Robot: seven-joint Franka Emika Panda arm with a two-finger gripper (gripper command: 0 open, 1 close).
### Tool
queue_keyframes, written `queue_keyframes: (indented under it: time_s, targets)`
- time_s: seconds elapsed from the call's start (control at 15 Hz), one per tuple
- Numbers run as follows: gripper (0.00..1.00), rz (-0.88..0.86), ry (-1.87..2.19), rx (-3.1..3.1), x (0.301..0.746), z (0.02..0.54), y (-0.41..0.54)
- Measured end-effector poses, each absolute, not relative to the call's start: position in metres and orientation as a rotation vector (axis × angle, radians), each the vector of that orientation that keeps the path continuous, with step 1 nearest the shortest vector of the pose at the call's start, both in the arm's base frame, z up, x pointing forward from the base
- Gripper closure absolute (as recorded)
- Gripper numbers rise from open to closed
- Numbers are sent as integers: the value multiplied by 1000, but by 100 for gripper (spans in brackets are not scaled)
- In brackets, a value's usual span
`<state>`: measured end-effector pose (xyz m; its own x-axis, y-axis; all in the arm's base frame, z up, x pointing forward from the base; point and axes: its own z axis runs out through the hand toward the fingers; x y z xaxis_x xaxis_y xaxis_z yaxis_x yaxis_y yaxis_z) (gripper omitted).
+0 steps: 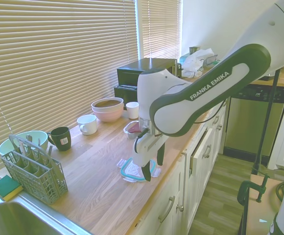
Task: Cover the lid of the food container
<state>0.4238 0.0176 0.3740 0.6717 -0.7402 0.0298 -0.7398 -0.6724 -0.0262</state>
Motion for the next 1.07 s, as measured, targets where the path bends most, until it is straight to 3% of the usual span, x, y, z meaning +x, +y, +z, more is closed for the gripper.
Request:
queue_keyframes:
  time_s: [0.47,1.07]
  targets:
    - [0,-125,1288,-2877,436,386,33]
    - [0,-222,1360,-3072,514,346,72]
